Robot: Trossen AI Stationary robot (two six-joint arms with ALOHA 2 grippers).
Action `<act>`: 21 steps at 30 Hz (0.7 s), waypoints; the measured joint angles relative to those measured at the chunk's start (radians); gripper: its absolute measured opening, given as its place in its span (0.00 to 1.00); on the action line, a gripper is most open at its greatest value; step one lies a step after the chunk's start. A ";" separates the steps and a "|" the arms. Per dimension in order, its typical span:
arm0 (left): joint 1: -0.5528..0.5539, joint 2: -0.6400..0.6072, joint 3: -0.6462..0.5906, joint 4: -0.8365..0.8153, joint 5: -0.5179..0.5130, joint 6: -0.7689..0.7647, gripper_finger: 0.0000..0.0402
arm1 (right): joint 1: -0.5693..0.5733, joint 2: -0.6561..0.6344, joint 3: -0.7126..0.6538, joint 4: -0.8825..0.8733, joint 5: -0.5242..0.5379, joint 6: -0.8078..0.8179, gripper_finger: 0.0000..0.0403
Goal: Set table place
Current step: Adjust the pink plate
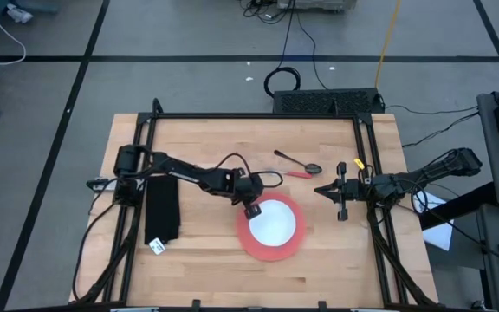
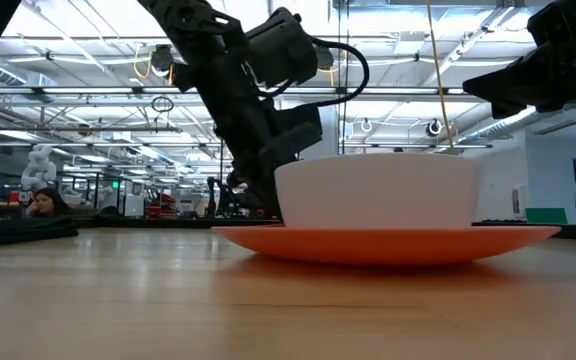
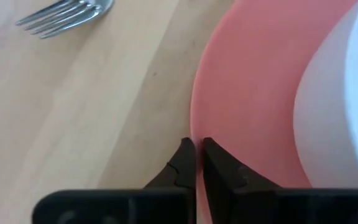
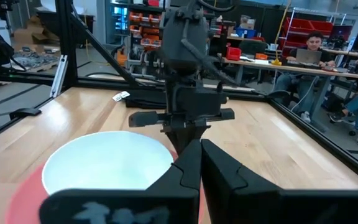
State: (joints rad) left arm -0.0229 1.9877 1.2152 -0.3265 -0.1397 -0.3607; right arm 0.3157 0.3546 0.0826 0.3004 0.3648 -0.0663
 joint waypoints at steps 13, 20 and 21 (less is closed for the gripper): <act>-0.048 0.001 -0.003 -0.094 -0.105 -0.007 0.02 | 0.000 0.000 0.000 0.002 0.000 -0.001 0.00; -0.052 -0.022 -0.004 -0.090 -0.098 0.008 0.01 | 0.000 0.000 0.000 0.004 0.000 -0.001 0.00; -0.052 -0.031 -0.006 -0.102 -0.096 0.012 0.01 | 0.000 0.000 0.000 0.006 0.000 -0.001 0.00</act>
State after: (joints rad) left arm -0.0753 1.9570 1.2096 -0.4283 -0.2353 -0.3489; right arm 0.3157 0.3550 0.0826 0.3068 0.3649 -0.0674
